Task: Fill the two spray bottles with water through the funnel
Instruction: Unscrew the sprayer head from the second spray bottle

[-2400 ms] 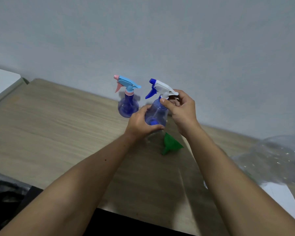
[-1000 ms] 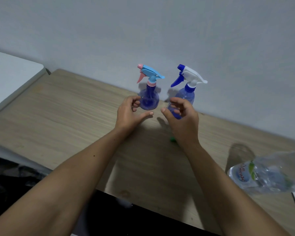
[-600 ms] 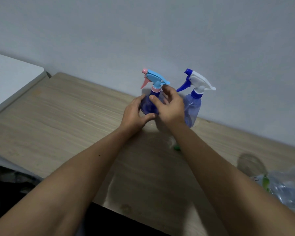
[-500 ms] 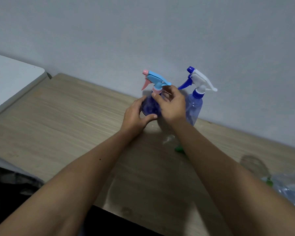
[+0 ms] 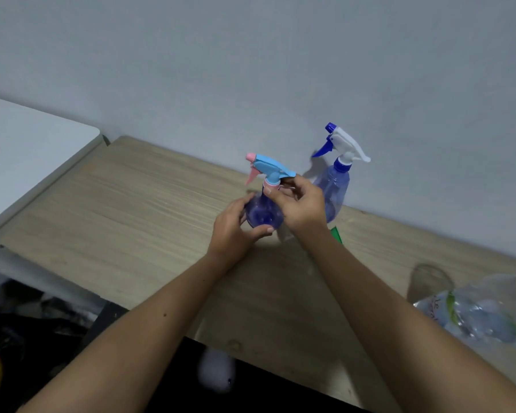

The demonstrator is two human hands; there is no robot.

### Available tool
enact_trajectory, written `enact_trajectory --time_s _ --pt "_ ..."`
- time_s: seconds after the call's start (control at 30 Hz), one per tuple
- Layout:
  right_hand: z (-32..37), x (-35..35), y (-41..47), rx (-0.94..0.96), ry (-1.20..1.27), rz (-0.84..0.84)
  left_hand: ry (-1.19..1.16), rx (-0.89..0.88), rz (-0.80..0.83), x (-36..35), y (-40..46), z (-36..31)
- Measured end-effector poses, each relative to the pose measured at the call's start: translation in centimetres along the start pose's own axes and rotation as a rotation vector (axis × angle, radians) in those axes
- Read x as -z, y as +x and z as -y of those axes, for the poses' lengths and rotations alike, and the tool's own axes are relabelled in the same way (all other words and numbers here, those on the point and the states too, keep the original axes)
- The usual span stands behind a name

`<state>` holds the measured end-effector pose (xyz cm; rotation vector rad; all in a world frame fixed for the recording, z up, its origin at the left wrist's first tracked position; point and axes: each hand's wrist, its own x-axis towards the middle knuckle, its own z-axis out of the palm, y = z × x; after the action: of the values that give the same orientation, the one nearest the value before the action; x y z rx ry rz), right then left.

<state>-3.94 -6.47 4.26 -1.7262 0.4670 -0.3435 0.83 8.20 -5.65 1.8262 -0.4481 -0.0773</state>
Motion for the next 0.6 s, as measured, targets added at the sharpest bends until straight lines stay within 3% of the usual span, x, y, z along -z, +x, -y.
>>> enact_trajectory --time_s 0.4,0.6 --pt "-1.0 5.8 -10.7 -0.044 0.07 0.007 0.084 -0.146 0.047 -2.8 -10.6 -2.1" --pt "-2.5 9.7 -16.2 -0.121 0.108 -0.036 0.003 -0.031 0.048 -6.1 -16.9 -4.5"
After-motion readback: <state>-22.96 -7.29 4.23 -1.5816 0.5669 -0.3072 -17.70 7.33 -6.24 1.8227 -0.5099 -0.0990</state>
